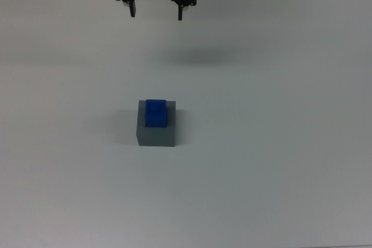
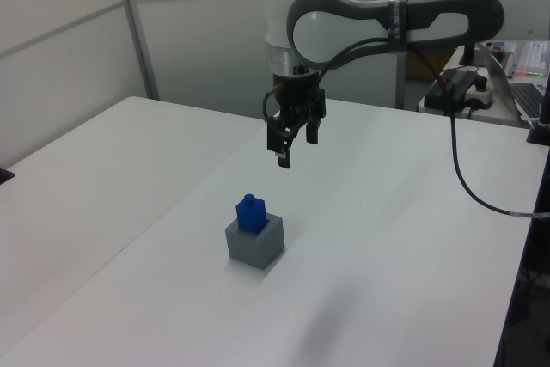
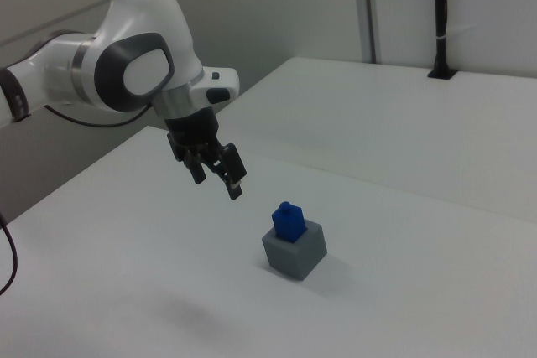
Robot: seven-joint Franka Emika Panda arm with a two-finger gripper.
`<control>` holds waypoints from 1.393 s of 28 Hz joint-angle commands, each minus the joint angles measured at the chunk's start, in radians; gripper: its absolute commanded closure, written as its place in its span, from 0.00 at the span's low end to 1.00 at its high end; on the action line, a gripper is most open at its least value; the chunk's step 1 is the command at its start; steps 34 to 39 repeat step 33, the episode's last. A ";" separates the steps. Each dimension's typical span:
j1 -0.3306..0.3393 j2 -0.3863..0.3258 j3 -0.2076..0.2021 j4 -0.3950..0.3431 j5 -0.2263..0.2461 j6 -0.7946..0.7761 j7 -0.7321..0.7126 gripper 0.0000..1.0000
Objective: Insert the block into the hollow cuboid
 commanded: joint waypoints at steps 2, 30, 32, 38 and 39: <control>-0.002 -0.022 -0.014 -0.004 -0.002 -0.013 -0.019 0.00; -0.019 -0.036 -0.025 0.013 0.004 -0.023 -0.054 0.00; -0.017 -0.036 -0.025 0.018 0.006 -0.025 -0.052 0.00; -0.017 -0.036 -0.025 0.018 0.006 -0.026 -0.052 0.00; -0.017 -0.036 -0.025 0.018 0.006 -0.026 -0.052 0.00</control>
